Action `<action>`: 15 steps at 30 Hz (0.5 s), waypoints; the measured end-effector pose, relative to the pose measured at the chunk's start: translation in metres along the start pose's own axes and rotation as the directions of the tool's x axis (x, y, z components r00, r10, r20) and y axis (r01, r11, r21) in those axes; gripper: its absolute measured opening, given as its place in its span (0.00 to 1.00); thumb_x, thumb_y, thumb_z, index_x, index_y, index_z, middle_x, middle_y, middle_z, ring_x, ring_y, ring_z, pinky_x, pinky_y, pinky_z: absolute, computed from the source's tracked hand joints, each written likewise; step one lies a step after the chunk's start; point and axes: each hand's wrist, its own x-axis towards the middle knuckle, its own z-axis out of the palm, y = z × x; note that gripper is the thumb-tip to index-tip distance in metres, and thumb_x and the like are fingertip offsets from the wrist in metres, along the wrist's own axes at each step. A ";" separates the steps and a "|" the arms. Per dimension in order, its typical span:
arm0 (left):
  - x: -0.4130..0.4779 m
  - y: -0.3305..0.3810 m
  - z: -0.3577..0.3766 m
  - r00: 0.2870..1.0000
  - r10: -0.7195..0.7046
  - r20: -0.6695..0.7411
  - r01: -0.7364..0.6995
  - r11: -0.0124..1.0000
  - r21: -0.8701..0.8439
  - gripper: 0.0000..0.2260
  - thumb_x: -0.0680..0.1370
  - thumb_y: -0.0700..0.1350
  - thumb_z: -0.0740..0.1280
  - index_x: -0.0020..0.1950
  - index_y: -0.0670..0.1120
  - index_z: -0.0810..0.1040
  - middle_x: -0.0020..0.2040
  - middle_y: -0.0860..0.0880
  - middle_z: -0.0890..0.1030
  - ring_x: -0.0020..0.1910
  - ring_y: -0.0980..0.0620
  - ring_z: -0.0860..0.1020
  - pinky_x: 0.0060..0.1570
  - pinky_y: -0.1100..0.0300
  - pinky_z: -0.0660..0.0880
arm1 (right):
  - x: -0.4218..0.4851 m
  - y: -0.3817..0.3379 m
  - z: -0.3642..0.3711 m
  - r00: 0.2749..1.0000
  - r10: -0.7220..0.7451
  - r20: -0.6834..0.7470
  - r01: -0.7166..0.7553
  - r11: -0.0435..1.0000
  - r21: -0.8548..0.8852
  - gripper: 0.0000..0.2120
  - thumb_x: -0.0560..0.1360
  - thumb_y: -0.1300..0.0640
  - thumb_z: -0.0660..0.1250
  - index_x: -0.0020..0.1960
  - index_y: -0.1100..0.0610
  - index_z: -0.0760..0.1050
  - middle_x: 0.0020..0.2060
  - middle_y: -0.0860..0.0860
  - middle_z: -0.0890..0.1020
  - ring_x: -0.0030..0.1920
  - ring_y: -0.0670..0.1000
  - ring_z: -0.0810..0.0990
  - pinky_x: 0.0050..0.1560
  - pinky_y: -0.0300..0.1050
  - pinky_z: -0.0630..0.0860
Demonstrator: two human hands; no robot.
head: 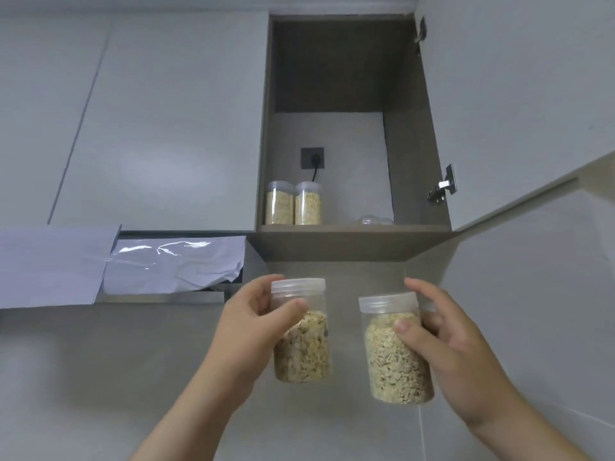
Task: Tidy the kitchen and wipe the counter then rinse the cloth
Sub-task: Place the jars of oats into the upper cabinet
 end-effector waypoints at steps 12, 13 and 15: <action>0.117 0.010 0.021 0.971 0.237 0.006 -0.237 0.966 0.100 0.19 0.71 0.48 0.76 0.60 0.57 0.75 0.52 0.53 0.81 0.47 0.57 0.82 0.40 0.62 0.80 | 0.114 -0.006 0.003 0.984 -0.171 -0.050 0.165 0.981 -0.104 0.24 0.67 0.49 0.72 0.61 0.40 0.72 0.46 0.52 0.86 0.48 0.49 0.85 0.44 0.44 0.80; 0.125 0.011 0.025 0.967 0.253 0.000 -0.252 0.962 0.101 0.20 0.71 0.48 0.75 0.61 0.56 0.74 0.52 0.53 0.80 0.47 0.57 0.82 0.37 0.65 0.79 | 0.123 -0.006 0.001 0.981 -0.186 -0.056 0.178 0.977 -0.119 0.22 0.69 0.51 0.72 0.61 0.40 0.72 0.45 0.52 0.86 0.48 0.49 0.85 0.45 0.46 0.81; 0.140 0.015 0.033 0.955 0.295 -0.021 -0.291 0.950 0.110 0.20 0.72 0.48 0.75 0.61 0.54 0.74 0.52 0.53 0.79 0.45 0.58 0.82 0.35 0.66 0.78 | 0.144 -0.008 -0.003 0.973 -0.222 -0.071 0.210 0.967 -0.146 0.22 0.72 0.54 0.72 0.64 0.41 0.72 0.45 0.51 0.86 0.48 0.49 0.85 0.47 0.49 0.81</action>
